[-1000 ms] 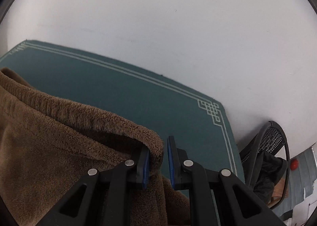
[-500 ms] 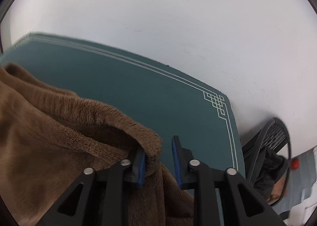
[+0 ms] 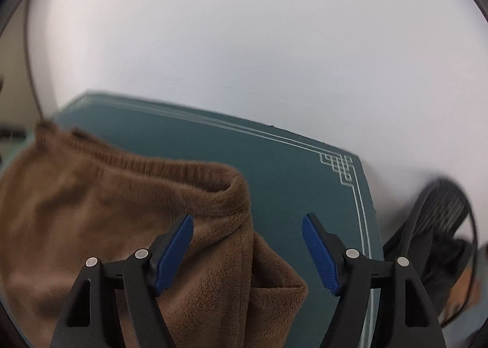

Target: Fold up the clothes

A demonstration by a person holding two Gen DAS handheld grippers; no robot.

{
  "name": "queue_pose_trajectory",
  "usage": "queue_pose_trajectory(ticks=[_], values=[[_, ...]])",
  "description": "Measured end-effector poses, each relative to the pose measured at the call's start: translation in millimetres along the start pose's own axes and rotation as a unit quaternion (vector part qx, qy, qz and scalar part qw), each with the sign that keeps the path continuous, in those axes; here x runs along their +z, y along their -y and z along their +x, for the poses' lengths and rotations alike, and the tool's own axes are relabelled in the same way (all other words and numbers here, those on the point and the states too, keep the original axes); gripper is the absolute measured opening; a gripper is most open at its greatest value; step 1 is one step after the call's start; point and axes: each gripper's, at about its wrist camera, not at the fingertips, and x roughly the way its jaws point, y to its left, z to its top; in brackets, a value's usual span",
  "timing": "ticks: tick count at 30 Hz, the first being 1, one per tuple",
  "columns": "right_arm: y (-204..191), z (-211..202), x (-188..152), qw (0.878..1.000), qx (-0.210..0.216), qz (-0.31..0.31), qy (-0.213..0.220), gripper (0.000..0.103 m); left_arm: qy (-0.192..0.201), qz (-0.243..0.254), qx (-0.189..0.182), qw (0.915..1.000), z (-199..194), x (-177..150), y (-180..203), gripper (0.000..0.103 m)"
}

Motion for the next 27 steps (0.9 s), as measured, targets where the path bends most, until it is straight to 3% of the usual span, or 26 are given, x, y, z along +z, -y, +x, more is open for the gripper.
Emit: queue_pose_trajectory(ticks=[4, 9, 11, 12, 13, 16, 19, 24, 27], values=[[-16, 20, 4, 0.999, -0.015, -0.05, -0.013, 0.075, -0.011, 0.045, 0.01, 0.9989, 22, 6, 8, 0.084], [-14, 48, 16, 0.999, 0.032, -0.02, -0.028, 0.075, -0.027, 0.049, 0.016, 0.9983, 50, 13, 6, 0.084], [-11, 57, 21, 0.999, 0.033, -0.004, -0.039, 0.059, -0.025, 0.035, 0.021, 0.9988, 56, 14, 4, 0.084], [-8, 65, 23, 0.999, 0.026, 0.002, -0.043, 0.034, -0.021, 0.027, 0.033, 0.9989, 57, 14, 3, 0.084], [-7, 69, 24, 0.999, 0.014, 0.01, -0.043, 0.031, -0.017, 0.015, 0.052, 0.9984, 59, 14, 1, 0.084], [-7, 78, 24, 0.998, -0.041, 0.02, -0.045, 0.031, -0.006, 0.005, 0.089, 0.996, 63, 10, 4, 0.085], [-15, 91, 21, 0.996, -0.059, 0.006, -0.066, 0.032, 0.01, 0.026, 0.129, 0.9912, 62, 6, 13, 0.094], [-31, 86, 21, 0.993, -0.091, -0.04, -0.071, 0.038, 0.004, 0.006, 0.109, 0.994, 51, 4, 2, 0.095], [-27, 68, 22, 0.993, -0.083, -0.05, -0.073, 0.043, 0.009, -0.008, 0.109, 0.9939, 32, -3, -5, 0.095]])
